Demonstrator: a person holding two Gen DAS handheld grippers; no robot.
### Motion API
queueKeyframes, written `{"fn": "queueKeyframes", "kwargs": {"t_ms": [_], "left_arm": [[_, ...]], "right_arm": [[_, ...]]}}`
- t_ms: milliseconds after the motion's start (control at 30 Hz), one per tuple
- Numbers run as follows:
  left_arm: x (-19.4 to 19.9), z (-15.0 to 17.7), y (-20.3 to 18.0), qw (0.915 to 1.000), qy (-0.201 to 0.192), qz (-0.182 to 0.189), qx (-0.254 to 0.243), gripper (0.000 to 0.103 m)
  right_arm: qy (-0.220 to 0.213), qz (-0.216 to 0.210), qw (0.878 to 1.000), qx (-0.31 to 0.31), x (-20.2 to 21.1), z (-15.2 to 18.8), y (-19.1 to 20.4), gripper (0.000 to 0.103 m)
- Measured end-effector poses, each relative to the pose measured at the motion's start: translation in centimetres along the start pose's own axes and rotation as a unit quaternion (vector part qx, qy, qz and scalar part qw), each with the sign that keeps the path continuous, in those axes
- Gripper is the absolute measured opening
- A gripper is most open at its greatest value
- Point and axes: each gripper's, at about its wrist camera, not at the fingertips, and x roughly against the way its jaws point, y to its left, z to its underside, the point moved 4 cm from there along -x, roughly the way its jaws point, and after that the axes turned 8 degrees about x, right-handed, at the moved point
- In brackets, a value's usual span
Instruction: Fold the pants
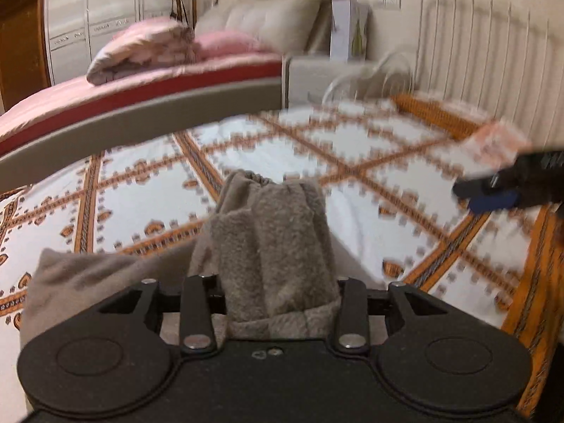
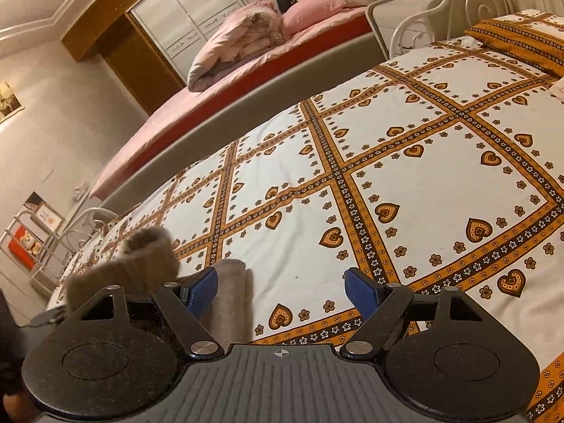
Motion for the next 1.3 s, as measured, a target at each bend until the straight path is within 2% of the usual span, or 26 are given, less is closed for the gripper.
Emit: {"fn": "queueKeyframes", "kwargs": {"t_ms": [33, 67, 100, 167, 200, 300, 467, 533, 633, 833, 1000, 1167, 1300], "left_arm": [[-0.3, 0.2, -0.3, 1.0000, 0.007, -0.002, -0.007, 0.032], [-0.6, 0.6, -0.6, 0.9999, 0.012, 0.002, -0.011, 0.040], [-0.9, 1.0, -1.1, 0.9997, 0.018, 0.006, -0.015, 0.055], [-1.0, 1.3, -2.3, 0.9990, 0.021, 0.029, -0.026, 0.076], [-1.0, 1.4, -2.9, 0.9985, 0.023, 0.035, -0.035, 0.077], [-0.2, 1.3, -3.5, 0.9981, 0.021, 0.045, -0.037, 0.077], [3.8, -0.5, 0.2, 0.9945, -0.026, 0.091, 0.044, 0.077], [4.7, -0.6, 2.6, 0.9943, -0.031, 0.076, 0.068, 0.077], [5.9, 0.1, 6.9, 0.9948, -0.023, 0.032, 0.094, 0.076], [8.8, 1.7, 13.1, 0.9889, -0.015, -0.032, 0.145, 0.074], [11.0, 2.4, 15.2, 0.9843, -0.026, -0.048, 0.168, 0.075], [12.4, 3.3, 16.8, 0.9822, -0.027, -0.067, 0.173, 0.076], [13.3, 4.0, 18.6, 0.9774, -0.032, -0.075, 0.195, 0.076]], "right_arm": [[0.001, 0.001, 1.000, 0.000, 0.0, 0.0, 0.0, 0.079], [0.001, 0.002, 1.000, -0.001, 0.0, 0.1, 0.0, 0.079], [0.002, 0.002, 1.000, -0.003, 0.0, 0.2, 0.0, 0.079], [0.001, 0.004, 1.000, -0.008, 0.0, 0.2, -0.1, 0.079], [0.001, 0.005, 1.000, -0.010, 0.0, 0.2, -0.2, 0.079], [-0.002, 0.007, 1.000, -0.016, 0.1, 0.1, -0.3, 0.079], [-0.022, -0.028, 0.999, -0.013, 0.9, -0.2, 0.7, 0.079], [-0.020, -0.049, 0.999, -0.007, 0.9, -0.1, 1.5, 0.079], [-0.009, -0.077, 0.997, 0.006, 0.4, 0.3, 2.8, 0.079], [0.014, -0.102, 0.994, 0.025, -0.8, 1.6, 5.5, 0.079], [0.048, -0.133, 0.990, 0.019, -2.1, 3.0, 7.6, 0.079], [0.079, -0.182, 0.979, -0.033, -3.0, 4.3, 8.9, 0.075], [0.090, -0.196, 0.975, -0.057, -3.1, 5.1, 9.6, 0.074]]}}
